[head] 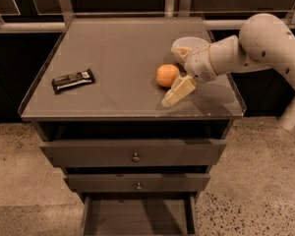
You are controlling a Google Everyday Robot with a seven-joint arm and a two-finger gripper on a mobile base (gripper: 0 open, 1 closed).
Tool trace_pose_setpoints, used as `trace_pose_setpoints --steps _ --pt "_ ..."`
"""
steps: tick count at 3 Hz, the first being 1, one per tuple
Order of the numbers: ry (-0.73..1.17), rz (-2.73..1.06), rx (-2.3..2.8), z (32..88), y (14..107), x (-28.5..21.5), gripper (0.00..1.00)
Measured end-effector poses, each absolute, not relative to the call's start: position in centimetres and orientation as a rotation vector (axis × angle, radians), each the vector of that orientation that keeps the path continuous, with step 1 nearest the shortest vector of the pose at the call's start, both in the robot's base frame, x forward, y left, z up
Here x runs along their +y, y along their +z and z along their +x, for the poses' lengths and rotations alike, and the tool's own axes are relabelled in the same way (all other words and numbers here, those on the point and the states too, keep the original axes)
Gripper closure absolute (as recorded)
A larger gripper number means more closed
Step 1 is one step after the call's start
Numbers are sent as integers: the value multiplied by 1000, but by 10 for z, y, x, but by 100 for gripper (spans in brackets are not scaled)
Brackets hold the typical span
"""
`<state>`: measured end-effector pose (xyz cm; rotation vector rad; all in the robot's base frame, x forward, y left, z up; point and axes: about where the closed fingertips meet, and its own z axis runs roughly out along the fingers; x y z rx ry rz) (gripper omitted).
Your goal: Pick orange from bottom drawer and place on counter
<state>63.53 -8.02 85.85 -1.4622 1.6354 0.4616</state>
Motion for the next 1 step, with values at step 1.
trace_pose_setpoints --steps 1 --pt "462 -1462 1635 635 859 -80 0"
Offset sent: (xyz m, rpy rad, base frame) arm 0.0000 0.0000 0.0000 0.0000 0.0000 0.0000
